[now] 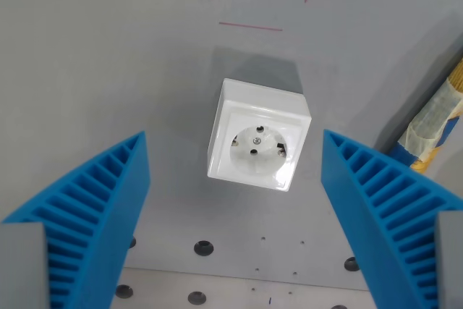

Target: Pick up the blue bag

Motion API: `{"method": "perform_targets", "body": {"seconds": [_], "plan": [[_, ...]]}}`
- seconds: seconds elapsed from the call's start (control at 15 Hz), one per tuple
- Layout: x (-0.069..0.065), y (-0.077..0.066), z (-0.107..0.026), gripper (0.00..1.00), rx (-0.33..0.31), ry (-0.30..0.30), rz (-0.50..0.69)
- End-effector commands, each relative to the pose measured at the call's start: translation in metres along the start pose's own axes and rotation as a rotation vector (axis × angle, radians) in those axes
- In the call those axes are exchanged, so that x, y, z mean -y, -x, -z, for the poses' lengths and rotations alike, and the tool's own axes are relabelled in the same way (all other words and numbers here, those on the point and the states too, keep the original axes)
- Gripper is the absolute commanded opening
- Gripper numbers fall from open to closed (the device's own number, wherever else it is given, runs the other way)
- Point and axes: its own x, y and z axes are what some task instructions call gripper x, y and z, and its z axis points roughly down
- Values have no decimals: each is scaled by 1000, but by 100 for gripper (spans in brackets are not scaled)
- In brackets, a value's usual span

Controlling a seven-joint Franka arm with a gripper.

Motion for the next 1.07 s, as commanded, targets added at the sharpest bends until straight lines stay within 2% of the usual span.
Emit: {"method": "perform_targets", "body": {"seconds": [0.07,0.4,0.6,0.87,1.07], "plan": [[0,0,1,100,-2,0,0],[-6,2,-2,100,-11,-1,-46],[-19,10,-10,100,-37,-1,-115],[-36,25,-27,100,-113,-1,-240],[-49,36,-37,100,-147,-9,-332]]}}
